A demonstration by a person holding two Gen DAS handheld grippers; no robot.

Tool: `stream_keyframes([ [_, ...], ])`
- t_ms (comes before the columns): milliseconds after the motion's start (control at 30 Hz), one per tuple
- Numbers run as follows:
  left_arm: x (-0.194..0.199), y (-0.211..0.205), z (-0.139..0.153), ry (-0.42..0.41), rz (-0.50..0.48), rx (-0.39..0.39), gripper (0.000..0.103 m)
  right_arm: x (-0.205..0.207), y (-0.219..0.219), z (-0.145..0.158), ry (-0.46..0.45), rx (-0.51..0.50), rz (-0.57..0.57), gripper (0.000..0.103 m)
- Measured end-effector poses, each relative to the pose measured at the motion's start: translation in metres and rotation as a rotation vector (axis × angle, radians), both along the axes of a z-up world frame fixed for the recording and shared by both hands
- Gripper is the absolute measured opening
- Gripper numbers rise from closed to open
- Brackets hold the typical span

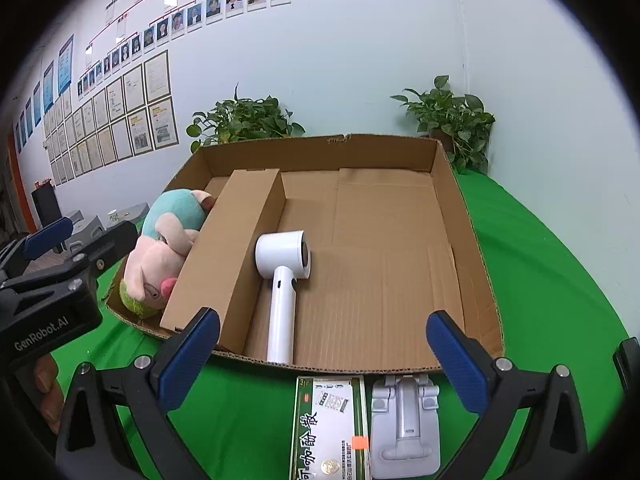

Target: Organize objects

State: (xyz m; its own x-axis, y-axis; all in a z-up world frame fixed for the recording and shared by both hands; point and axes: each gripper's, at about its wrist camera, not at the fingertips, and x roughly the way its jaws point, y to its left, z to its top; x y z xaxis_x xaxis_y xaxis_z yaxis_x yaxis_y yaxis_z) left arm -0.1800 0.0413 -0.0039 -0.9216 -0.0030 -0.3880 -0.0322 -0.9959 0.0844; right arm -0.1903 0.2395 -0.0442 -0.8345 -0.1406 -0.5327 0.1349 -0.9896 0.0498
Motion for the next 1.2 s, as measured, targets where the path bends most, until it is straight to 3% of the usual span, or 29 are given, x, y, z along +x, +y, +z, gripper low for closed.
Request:
stream_keyframes([
  [800,-0.01,0.002,-0.017,-0.072,-0.027,0.019,0.102,0.003,-0.007,-0.007,-0.026,0.005,0.012,0.103],
  [967,-0.015,-0.003,-0.02,-0.087,-0.019,0.02,0.102,-0.016,-0.012,-0.02,-0.103,-0.02,0.053,0.103],
  [1067,-0.018,-0.008,-0.022,-0.097,-0.008,0.024,0.102,-0.038,-0.02,-0.035,-0.196,-0.074,0.118,0.102],
  [1100,-0.019,-0.01,-0.023,-0.1,-0.003,0.026,0.102,-0.044,-0.024,-0.039,-0.222,-0.082,0.135,0.101],
  [1200,-0.02,-0.016,-0.025,-0.107,0.008,0.026,0.102,-0.068,-0.036,-0.055,-0.29,-0.052,0.158,0.077],
])
